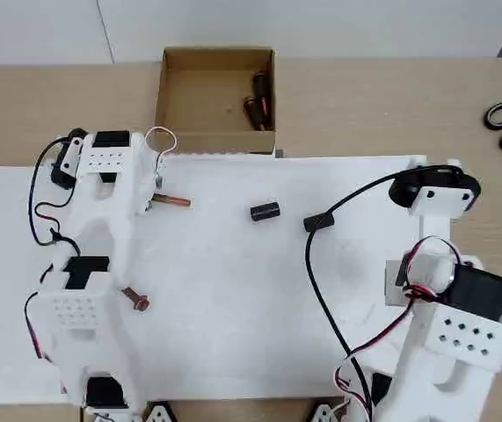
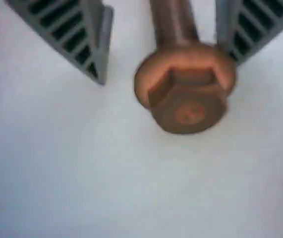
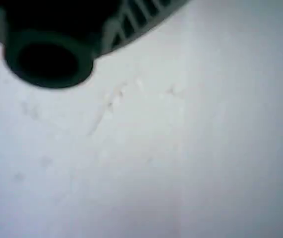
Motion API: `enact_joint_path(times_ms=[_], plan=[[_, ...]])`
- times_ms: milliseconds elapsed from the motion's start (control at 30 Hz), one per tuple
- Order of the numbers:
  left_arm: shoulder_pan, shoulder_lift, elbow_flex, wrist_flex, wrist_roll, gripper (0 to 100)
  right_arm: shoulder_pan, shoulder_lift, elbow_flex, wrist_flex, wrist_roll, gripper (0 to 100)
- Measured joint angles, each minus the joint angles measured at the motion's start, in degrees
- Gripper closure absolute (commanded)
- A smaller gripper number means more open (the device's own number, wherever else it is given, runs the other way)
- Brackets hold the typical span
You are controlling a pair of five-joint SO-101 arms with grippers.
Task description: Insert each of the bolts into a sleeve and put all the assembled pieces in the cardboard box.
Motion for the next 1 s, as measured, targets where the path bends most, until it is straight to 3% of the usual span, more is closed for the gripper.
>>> enact_joint_path(times_ms=[100, 267, 600, 800, 1000], plan=[[0.1, 1.0, -0.4, 0.1, 0.1, 87, 0.0, 0.0, 0.0, 0.0, 0.0, 99.5], [0.1, 1.2, -1.1, 0.1, 0.2, 100, 0.0, 0.0, 0.0, 0.0, 0.0, 99.5], [0.1, 2.6, -6.2, 4.3, 0.1, 99, 0.0, 0.0, 0.0, 0.0, 0.0, 99.5], [0.1, 3.3, -19.3, 15.3, -0.8, 99, 0.0, 0.0, 0.0, 0.0, 0.0, 99.5], [1.5, 3.3, -40.0, 24.3, -11.6, 99, 0.0, 0.0, 0.0, 0.0, 0.0, 99.5]])
